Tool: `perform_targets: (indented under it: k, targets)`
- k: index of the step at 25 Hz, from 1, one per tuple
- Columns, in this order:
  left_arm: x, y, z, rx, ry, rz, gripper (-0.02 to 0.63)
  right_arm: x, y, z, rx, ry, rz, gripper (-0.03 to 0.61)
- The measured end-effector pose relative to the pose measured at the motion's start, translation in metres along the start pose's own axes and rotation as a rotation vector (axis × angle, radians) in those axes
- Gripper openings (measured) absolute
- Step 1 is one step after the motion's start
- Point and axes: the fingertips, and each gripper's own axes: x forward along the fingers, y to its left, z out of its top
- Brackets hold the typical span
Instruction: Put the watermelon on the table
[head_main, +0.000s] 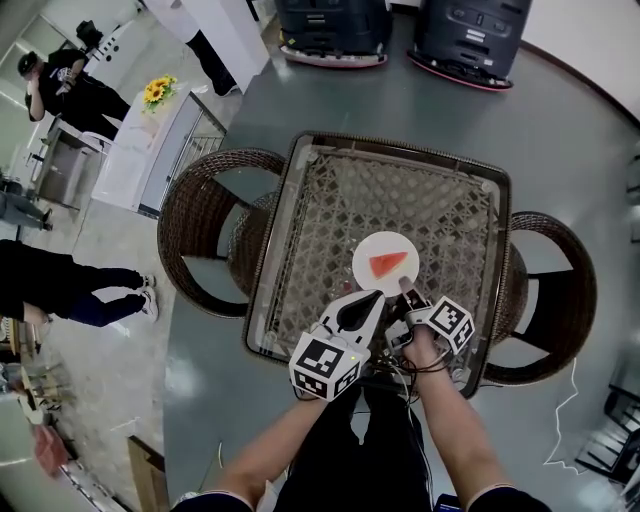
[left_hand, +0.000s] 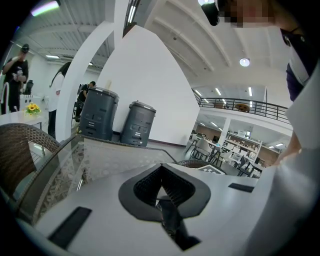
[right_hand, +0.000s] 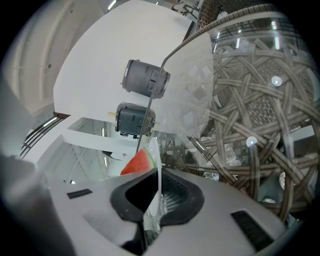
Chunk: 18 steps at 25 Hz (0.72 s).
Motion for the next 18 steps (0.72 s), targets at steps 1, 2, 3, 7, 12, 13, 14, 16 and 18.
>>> perform_targets:
  k: [1,2,3,7,12,13,14,16,18]
  targets:
    - [0.0006,-0.0008,-0.0002,-0.001,0.001,-0.001,0.005,0.0002,-0.0006,0.0,0.002,0.001,-0.001,0.011]
    - [0.0014,-0.0019,-0.0004,-0.001,0.003,-0.003,0.005,0.0002,-0.001,0.0002,0.004,0.002,-0.002,0.011]
    - [0.0022,-0.0029,-0.0004,-0.002,0.003,-0.006,0.005,0.0002,-0.0013,0.0006,0.004,0.002,-0.004,0.011]
    - [0.003,-0.0047,-0.0014,-0.001,0.008,-0.009,0.005,0.0012,-0.003,0.0017,-0.015,0.001,-0.02,0.011]
    - [0.0027,-0.006,-0.0029,-0.001,0.01,-0.012,0.005,0.0023,-0.0039,0.0037,-0.047,0.005,-0.049,0.011]
    - [0.0026,-0.0065,-0.0027,-0.001,0.011,-0.013,0.005,0.0024,-0.0036,0.0039,-0.056,0.006,-0.055,0.011]
    - [0.0026,-0.007,-0.0024,0.0,0.011,-0.013,0.005,0.0025,-0.0033,0.0042,-0.065,0.007,-0.061,0.011]
    - [0.0026,-0.0078,-0.0016,0.0,0.01,-0.014,0.005,0.0028,-0.0023,0.0045,-0.083,0.01,-0.074,0.011]
    - [0.0022,-0.0084,-0.0013,0.001,0.011,-0.015,0.005,0.0028,-0.0017,0.0045,-0.098,0.013,-0.086,0.011]
